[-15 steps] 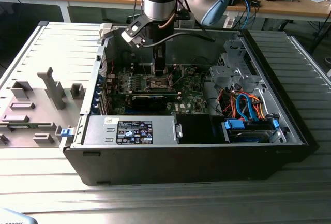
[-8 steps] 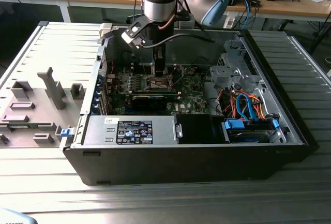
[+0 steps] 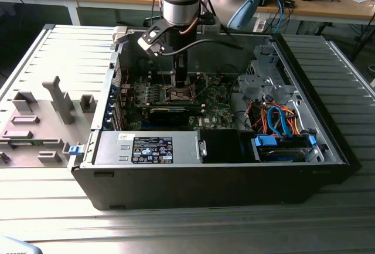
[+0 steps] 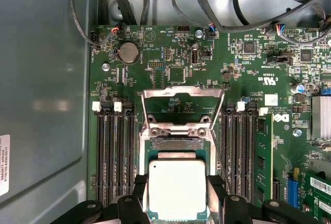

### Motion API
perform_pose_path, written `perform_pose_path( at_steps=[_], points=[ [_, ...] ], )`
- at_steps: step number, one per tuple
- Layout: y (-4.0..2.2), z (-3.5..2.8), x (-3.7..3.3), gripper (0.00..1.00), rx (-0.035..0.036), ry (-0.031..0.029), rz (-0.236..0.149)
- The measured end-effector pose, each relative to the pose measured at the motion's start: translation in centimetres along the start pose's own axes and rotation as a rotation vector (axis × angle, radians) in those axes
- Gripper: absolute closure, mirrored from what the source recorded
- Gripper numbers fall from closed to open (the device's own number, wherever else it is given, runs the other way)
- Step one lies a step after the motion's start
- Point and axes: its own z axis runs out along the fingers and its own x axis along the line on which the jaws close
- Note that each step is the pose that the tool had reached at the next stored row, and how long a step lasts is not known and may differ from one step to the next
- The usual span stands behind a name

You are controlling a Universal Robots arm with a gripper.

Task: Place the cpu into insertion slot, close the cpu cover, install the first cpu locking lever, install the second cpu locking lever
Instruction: 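Place the cpu into insertion slot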

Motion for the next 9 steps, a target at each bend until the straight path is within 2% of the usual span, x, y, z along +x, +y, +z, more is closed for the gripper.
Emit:
perform_pose_path(
  at_steps=[9],
  points=[
    [-0.01,0.27,0.00,0.46,0.0001,0.0000,0.000]
  ],
)
